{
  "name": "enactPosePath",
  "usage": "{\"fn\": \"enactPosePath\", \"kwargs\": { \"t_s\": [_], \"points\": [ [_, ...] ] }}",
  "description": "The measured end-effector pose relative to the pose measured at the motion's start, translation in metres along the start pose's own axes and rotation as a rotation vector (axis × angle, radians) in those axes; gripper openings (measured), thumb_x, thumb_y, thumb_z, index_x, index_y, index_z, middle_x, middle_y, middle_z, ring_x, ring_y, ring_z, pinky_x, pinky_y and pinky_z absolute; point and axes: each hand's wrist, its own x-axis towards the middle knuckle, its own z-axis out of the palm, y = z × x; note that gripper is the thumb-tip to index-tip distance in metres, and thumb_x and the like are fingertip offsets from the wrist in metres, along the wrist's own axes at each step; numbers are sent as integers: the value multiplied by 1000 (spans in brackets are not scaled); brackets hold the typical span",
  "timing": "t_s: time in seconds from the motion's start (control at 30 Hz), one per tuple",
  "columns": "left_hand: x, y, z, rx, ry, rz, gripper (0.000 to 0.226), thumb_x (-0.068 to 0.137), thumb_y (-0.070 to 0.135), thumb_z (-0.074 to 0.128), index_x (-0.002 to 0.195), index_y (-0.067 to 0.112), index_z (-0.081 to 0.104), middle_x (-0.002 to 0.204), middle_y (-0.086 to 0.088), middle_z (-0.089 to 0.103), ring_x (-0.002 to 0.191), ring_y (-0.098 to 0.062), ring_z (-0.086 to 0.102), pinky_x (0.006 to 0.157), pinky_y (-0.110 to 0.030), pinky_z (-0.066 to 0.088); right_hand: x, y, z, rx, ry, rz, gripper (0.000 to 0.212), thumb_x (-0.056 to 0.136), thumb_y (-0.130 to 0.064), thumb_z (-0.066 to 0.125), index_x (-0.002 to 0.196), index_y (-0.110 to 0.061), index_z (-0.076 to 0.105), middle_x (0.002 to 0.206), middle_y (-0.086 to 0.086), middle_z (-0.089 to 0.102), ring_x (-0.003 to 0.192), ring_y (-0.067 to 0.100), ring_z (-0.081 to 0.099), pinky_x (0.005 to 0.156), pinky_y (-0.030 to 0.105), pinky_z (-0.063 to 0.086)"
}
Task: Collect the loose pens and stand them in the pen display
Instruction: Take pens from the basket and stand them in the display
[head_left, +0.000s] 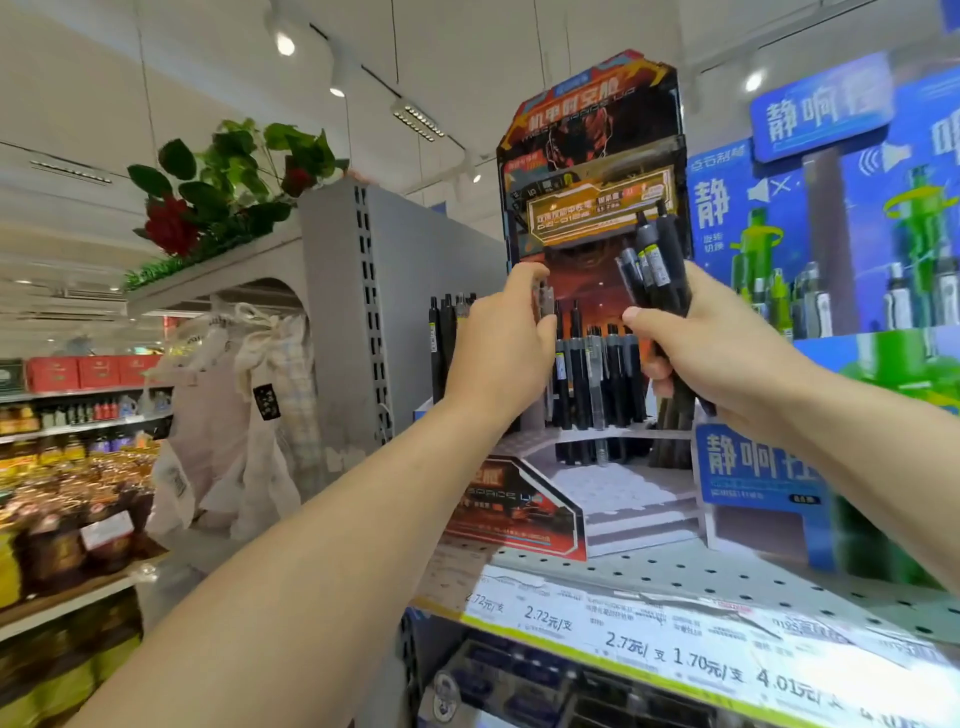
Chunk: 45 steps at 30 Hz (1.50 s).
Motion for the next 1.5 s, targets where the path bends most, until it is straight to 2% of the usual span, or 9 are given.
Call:
{"fn": "enactPosePath", "kwargs": {
  "t_s": [0.2, 0.37, 0.47, 0.6, 0.73, 0.87, 1.03, 1.23, 1.5],
  "points": [
    [-6, 2, 8, 95, -94, 1, 37, 99, 20, 57, 132, 26, 43, 77, -2, 59, 69, -20, 56, 62, -35, 46, -8, -6, 2, 18, -1, 10, 17, 104, -16, 54, 115, -29, 52, 80, 2, 55, 39, 3, 50, 37, 18, 39],
    [-7, 4, 6, 144, -150, -59, 32, 101, 23, 49, 133, 23, 51, 98, -3, 64, 87, -24, 60, 74, -36, 49, -13, -9, 3, 31, -38, 21, 16, 103, -14, 57, 108, -29, 56, 76, 0, 57, 44, 5, 54, 41, 21, 44],
    [0, 7, 3, 306, -344, -96, 37, 98, 20, 47, 135, 16, 52, 123, -14, 63, 107, -36, 59, 83, -39, 48, -15, -11, 2, 79, -32, 33, 19, 102, -12, 58, 98, -31, 56, 79, 0, 58, 47, 6, 57, 44, 22, 47],
    [7, 14, -7, 510, -612, -122, 40, 94, 14, 47, 133, 7, 49, 116, -18, 63, 90, -36, 63, 75, -41, 56, -16, -12, 1, 139, -22, 86, 17, 101, -12, 61, 93, -26, 57, 87, 3, 64, 52, 7, 66, 48, 21, 53],
    [12, 16, -12, 365, -731, -279, 54, 97, 12, 41, 150, 11, 32, 128, -18, 54, 67, -30, 75, 66, -46, 63, -17, -12, 2, 163, -46, 126, 14, 101, -12, 62, 94, -25, 59, 94, 6, 70, 63, 12, 75, 51, 22, 56],
    [8, 8, -17, 201, -667, -317, 68, 96, 16, 46, 158, 22, 18, 136, -19, 52, 68, -29, 75, 66, -45, 64, -16, -12, 3, 170, -80, 150, 11, 100, -11, 63, 98, -21, 62, 96, 7, 71, 73, 17, 78, 54, 25, 59],
    [-11, 1, -14, 31, -368, -180, 50, 91, 25, 50, 141, 27, 50, 87, 2, 73, 75, -19, 72, 78, -40, 61, -16, -11, 2, 182, -119, 147, 8, 98, -7, 65, 96, -15, 64, 90, 9, 72, 76, 23, 78, 58, 30, 63],
    [-28, 8, -12, -528, -138, -280, 20, 101, 37, 47, 101, 33, 66, 75, 7, 74, 53, -9, 66, 50, -19, 48, -15, -9, 2, 113, -175, 122, 7, 99, -9, 64, 105, -10, 67, 99, 14, 78, 81, 25, 79, 69, 39, 65],
    [-27, -4, -26, -686, -278, -277, 12, 94, 33, 66, 98, 25, 73, 85, 2, 78, 70, -18, 75, 55, -21, 52, -17, -6, 7, -203, -282, -38, 15, 97, -17, 68, 105, -30, 70, 85, -15, 78, 73, 10, 77, 58, 21, 61]
  ]
}}
